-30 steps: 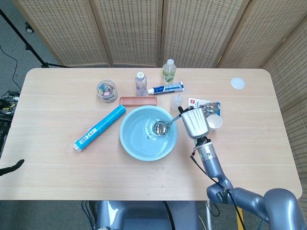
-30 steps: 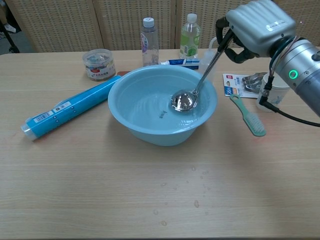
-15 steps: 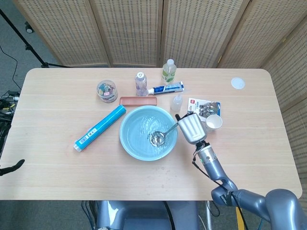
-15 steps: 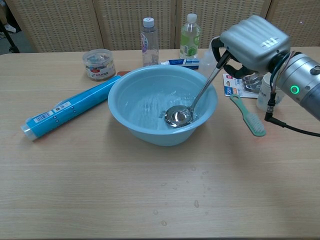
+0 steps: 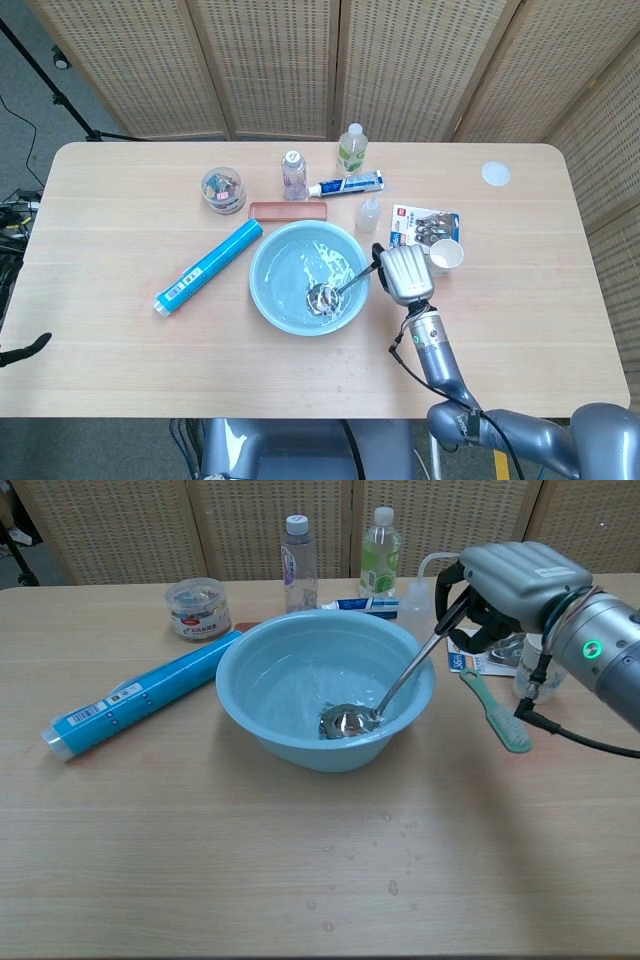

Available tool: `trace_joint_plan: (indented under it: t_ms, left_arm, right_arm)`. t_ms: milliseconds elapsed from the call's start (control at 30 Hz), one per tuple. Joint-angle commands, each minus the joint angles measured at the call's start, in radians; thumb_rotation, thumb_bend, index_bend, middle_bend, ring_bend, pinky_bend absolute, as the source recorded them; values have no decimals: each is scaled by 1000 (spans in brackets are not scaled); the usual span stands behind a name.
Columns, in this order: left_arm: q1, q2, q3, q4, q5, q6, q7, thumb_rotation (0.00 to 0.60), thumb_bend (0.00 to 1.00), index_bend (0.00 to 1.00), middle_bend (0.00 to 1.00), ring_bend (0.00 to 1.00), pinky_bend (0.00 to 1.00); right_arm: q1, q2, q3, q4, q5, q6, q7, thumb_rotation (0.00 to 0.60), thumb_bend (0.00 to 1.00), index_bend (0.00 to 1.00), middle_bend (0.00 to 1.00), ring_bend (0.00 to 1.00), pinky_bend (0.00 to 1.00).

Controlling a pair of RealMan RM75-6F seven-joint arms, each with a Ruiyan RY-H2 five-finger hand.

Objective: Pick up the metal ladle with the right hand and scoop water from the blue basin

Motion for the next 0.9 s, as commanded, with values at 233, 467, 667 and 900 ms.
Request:
trace_joint_plan:
  t_ms: [233, 467, 667, 900]
  left_arm:
    - [1, -1, 2, -2, 4, 2, 4, 600, 159, 0, 0, 0, 0]
    - [1, -1, 3, -4, 5, 2, 7, 600, 160, 0, 0, 0, 0]
    - [2, -1, 4, -6, 6, 4, 9, 600, 160, 0, 0, 0, 0]
    - [4, 0, 4, -7, 8, 8, 5, 600, 160, 0, 0, 0, 0]
  right_arm:
    - [-39, 29, 52, -72, 50, 14, 96, 600, 1000, 810, 969, 1000, 1000]
    - [-60, 40, 83, -94, 59, 34, 187, 600, 1000, 810, 969, 1000, 1000]
    - [-71, 51, 101, -107, 44, 55, 248, 600, 1000, 810, 969, 1000, 1000]
    - [-77, 62, 117, -128, 40, 72, 281, 600, 1000, 810, 969, 1000, 1000]
